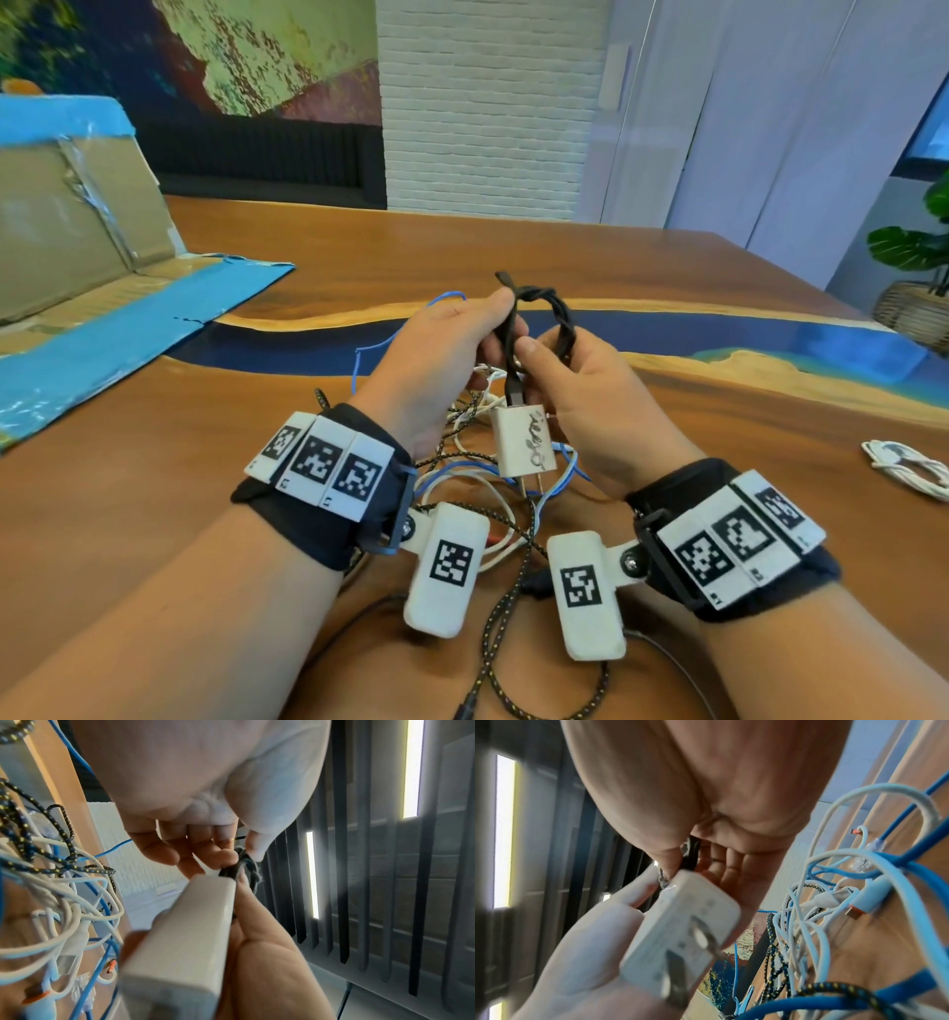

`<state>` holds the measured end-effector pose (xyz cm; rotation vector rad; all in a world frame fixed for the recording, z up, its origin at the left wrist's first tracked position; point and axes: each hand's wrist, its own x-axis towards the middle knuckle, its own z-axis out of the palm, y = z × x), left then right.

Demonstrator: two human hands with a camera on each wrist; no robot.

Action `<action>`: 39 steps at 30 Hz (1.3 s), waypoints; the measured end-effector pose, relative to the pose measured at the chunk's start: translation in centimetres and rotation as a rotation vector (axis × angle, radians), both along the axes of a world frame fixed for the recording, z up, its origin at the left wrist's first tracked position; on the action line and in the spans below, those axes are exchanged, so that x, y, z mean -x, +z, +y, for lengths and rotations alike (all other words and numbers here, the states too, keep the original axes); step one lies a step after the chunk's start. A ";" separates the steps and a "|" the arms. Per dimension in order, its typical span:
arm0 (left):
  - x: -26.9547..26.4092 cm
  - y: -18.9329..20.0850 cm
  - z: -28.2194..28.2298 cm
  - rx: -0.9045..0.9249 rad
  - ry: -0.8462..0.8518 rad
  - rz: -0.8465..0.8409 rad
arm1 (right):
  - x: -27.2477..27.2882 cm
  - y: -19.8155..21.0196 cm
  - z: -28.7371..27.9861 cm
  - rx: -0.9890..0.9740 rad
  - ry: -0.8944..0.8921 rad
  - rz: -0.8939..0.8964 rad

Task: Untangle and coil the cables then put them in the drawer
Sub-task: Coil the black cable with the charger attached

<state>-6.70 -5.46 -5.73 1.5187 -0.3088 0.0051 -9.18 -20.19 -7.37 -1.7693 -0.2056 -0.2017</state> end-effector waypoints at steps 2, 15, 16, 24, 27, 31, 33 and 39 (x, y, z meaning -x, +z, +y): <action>0.1 -0.1 0.0 -0.031 -0.019 -0.035 | 0.1 -0.1 0.2 -0.023 0.013 0.002; -0.1 -0.7 -0.3 0.004 0.059 -0.125 | -0.3 -0.1 0.1 -0.510 -0.043 0.279; 0.0 -0.6 -0.3 -0.012 0.026 -0.148 | -0.4 -0.1 0.0 -0.548 -0.046 0.301; 0.3 -0.1 0.3 0.075 -0.119 -0.097 | 0.2 0.0 0.6 -0.569 0.007 0.304; -0.1 -0.3 0.3 0.032 -0.084 -0.127 | 0.3 0.0 0.7 -0.585 0.002 0.319; -0.1 -0.4 0.5 0.000 -0.077 -0.130 | 0.2 0.0 0.3 -0.656 -0.023 0.355; 0.0 -0.3 0.8 0.062 -0.136 -0.098 | 0.0 0.1 0.0 -0.673 -0.025 0.364; -0.7 -0.3 0.6 0.231 0.050 0.086 | 0.2 0.4 -0.2 -0.630 0.014 0.303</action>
